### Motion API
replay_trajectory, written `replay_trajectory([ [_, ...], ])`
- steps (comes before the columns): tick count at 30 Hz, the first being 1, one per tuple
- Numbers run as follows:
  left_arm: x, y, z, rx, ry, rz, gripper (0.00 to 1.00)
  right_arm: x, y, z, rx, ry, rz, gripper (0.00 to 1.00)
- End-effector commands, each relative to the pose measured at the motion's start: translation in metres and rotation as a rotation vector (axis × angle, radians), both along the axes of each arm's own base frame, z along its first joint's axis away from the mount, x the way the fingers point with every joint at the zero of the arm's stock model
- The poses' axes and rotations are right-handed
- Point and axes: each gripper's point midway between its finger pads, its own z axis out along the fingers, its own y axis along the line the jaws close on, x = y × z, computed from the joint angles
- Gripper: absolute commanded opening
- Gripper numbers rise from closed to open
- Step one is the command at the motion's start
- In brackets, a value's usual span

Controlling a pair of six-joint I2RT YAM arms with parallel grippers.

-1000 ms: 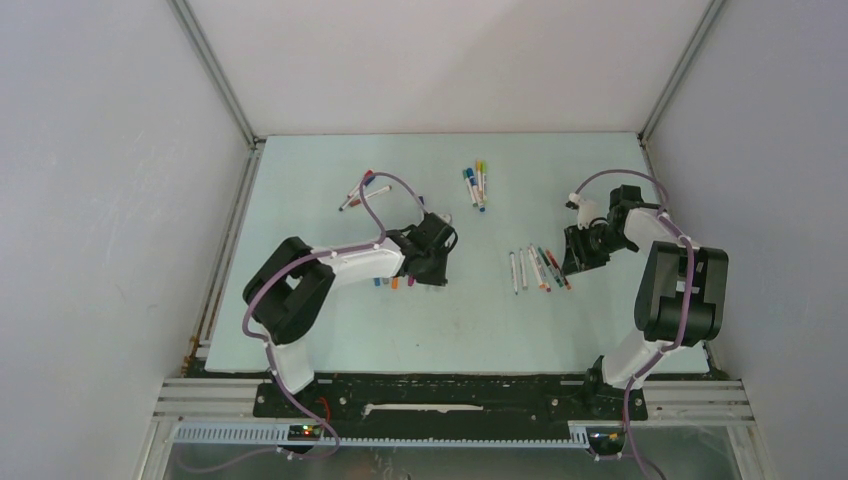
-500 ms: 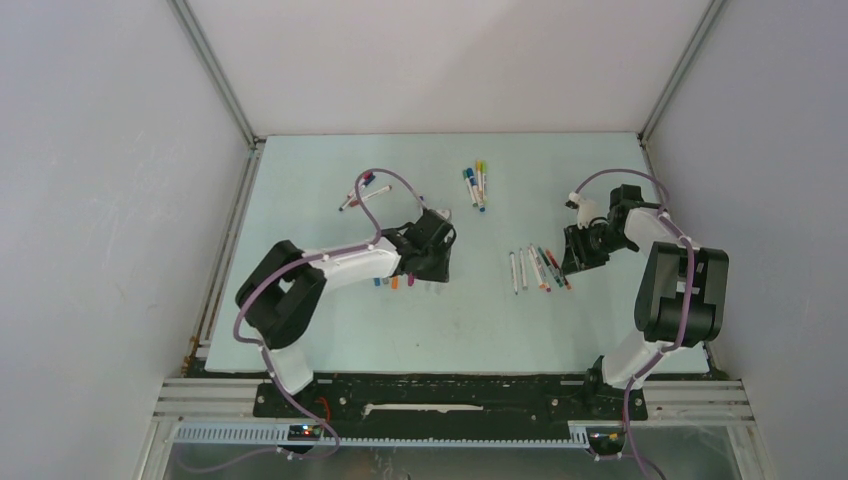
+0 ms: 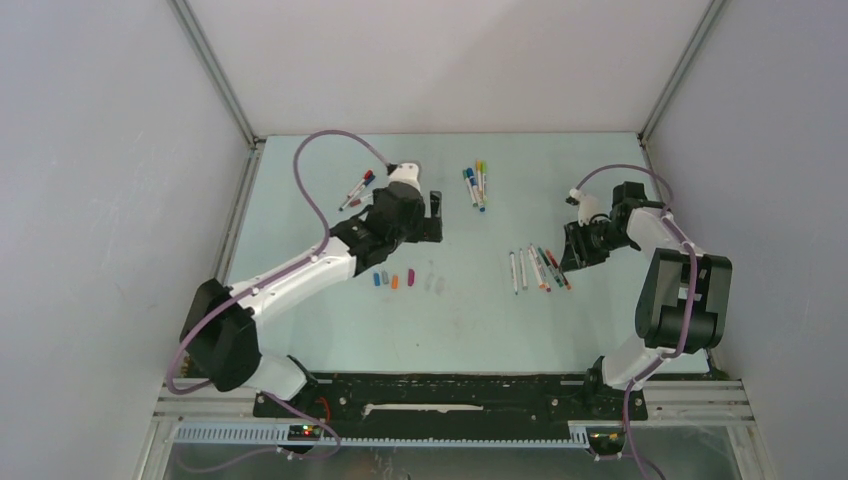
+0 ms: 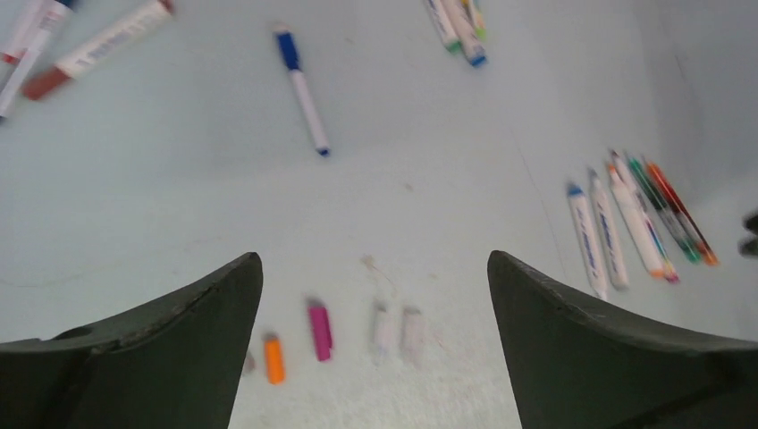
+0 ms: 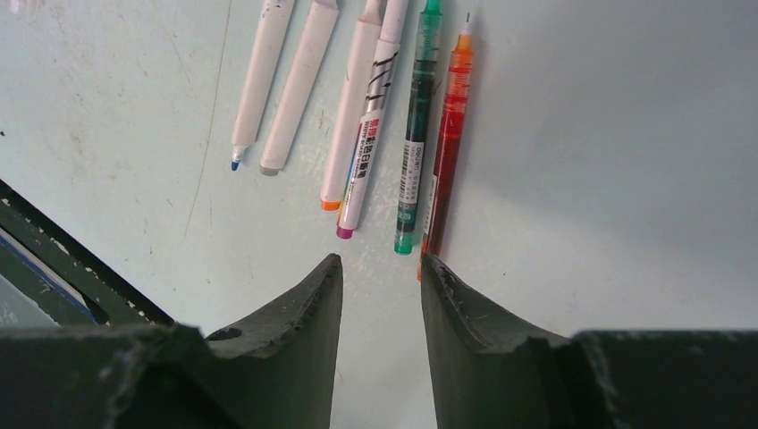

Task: Open the pen caps
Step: Place the pen cap at the center of the board, then move the pen to the center of the board.

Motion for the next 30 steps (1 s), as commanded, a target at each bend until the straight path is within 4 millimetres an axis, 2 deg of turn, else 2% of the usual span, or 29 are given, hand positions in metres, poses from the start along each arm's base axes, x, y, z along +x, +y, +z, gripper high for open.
replay_trajectory([
  [1, 0.03, 0.044, 0.021, 0.029, -0.101, 0.175, 0.99, 0.011, 0.002, 0.022, 0.009, -0.083, 0.029, 0.4],
  [5, 0.044, 0.047, 0.01, -0.052, -0.025, 0.165, 1.0, 0.011, 0.002, 0.024, 0.01, -0.089, 0.032, 0.4],
  [9, 0.061, 0.042, -0.003, -0.107, 0.054, 0.151, 0.99, 0.011, 0.002, 0.024, 0.009, -0.088, 0.035, 0.4],
  [12, 0.073, 0.038, -0.024, -0.051, 0.149, 0.16, 0.98, 0.011, 0.002, 0.023, 0.006, -0.087, 0.036, 0.4],
  [18, 0.095, 0.028, -0.07, 0.121, 0.379, 0.181, 0.85, 0.011, 0.002, 0.025, 0.006, -0.09, 0.037, 0.41],
  [22, 0.113, 0.021, -0.08, 0.14, 0.397, 0.198, 0.82, 0.011, 0.002, 0.025, 0.005, -0.093, 0.039, 0.41],
  [27, 0.133, 0.01, -0.079, 0.124, 0.393, 0.199, 0.71, 0.011, 0.002, 0.027, 0.008, -0.096, 0.04, 0.41],
  [30, 0.142, 0.005, -0.087, 0.113, 0.413, 0.196, 0.63, 0.011, 0.003, 0.027, 0.007, -0.097, 0.041, 0.41],
])
